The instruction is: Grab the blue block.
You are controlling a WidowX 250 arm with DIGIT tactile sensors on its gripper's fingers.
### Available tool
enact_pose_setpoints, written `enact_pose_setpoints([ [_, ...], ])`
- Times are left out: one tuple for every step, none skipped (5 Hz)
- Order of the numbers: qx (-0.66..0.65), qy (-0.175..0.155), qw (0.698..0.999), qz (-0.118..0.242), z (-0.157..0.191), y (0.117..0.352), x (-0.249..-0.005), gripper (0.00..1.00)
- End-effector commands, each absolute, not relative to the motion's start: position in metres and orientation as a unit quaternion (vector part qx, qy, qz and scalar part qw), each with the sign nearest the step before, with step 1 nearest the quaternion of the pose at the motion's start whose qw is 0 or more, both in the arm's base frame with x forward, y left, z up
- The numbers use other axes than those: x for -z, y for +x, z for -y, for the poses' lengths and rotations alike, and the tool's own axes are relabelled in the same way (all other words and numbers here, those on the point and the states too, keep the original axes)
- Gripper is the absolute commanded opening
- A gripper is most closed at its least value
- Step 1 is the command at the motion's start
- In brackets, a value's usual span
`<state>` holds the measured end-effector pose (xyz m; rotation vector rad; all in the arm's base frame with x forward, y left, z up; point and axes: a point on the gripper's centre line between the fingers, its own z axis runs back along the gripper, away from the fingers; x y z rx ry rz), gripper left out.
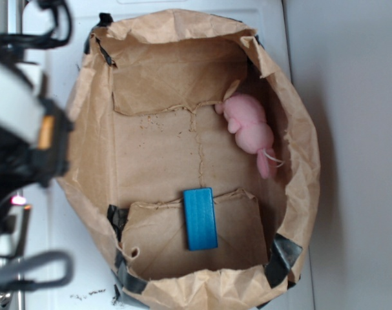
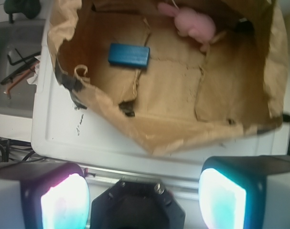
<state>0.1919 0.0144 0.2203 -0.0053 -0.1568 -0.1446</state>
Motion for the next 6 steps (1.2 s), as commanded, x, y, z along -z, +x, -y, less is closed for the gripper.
enact_pose_setpoints([
  [0.192, 0.041, 0.973, 0.124, -0.035, 0.250, -0.199, 1.00],
  [0.251, 0.088, 0.957, 0.115, -0.030, 0.274, -0.185, 1.00],
  [0.289, 0.078, 0.949, 0.099, -0.023, 0.293, -0.169, 1.00],
  [0.357, 0.083, 0.925, 0.098, 0.001, 0.299, -0.146, 1.00],
  [0.420, 0.028, 0.902, 0.097, 0.030, 0.304, -0.127, 1.00],
  [0.467, 0.056, 0.879, 0.074, 0.059, 0.307, -0.104, 1.00],
])
